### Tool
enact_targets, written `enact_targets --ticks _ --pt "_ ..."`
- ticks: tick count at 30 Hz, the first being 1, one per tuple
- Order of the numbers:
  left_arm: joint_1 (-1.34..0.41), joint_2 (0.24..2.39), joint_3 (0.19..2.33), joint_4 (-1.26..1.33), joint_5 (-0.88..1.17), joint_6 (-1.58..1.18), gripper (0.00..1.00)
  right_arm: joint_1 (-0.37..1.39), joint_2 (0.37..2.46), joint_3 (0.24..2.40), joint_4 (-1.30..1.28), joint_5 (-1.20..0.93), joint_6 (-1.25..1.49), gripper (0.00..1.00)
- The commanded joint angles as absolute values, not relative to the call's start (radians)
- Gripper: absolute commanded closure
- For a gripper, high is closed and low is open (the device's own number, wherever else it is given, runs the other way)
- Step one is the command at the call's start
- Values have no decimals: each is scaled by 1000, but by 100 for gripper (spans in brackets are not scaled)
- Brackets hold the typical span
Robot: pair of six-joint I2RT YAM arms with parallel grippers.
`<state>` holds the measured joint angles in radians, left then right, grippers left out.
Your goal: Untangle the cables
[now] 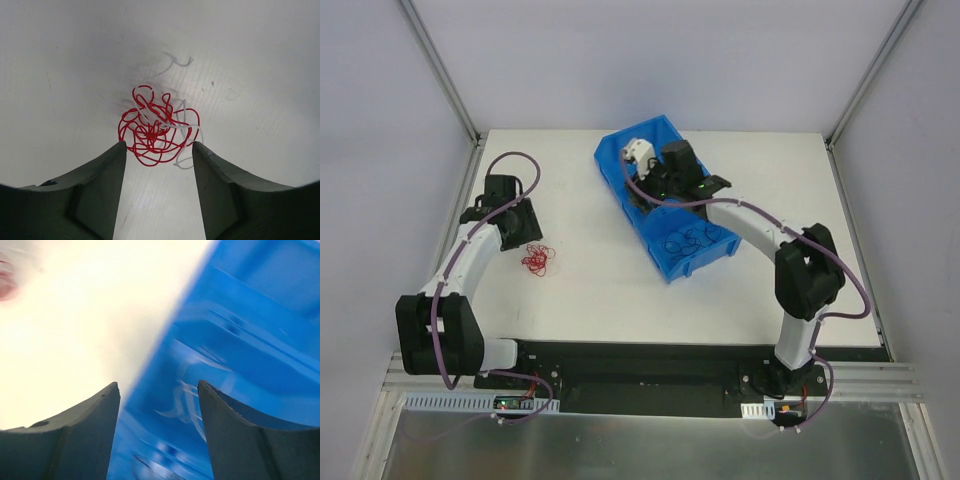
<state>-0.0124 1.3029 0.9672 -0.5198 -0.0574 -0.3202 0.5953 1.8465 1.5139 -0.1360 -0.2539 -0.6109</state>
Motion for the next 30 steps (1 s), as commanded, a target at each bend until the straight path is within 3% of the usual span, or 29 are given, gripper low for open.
enact_targets --ticks 1,4,13,24,27,30 --pt "37 1350 977 -486 41 -259 49 739 1812 1474 122 -383 -410 32" --pt "51 1371 974 -483 109 -249 55 787 1902 1503 322 -492 -177 29" --pt "81 1353 973 -482 146 -261 62 836 2181 1641 558 -483 536 34" --pt "164 1266 946 -451 147 -299 62 931 2374 1792 436 -376 721 40" --pt "178 1256 937 -442 163 -305 62 956 2391 1810 426 -359 724 46" --pt "187 1261 937 -437 184 -308 62 976 2391 1790 423 -319 739 59"
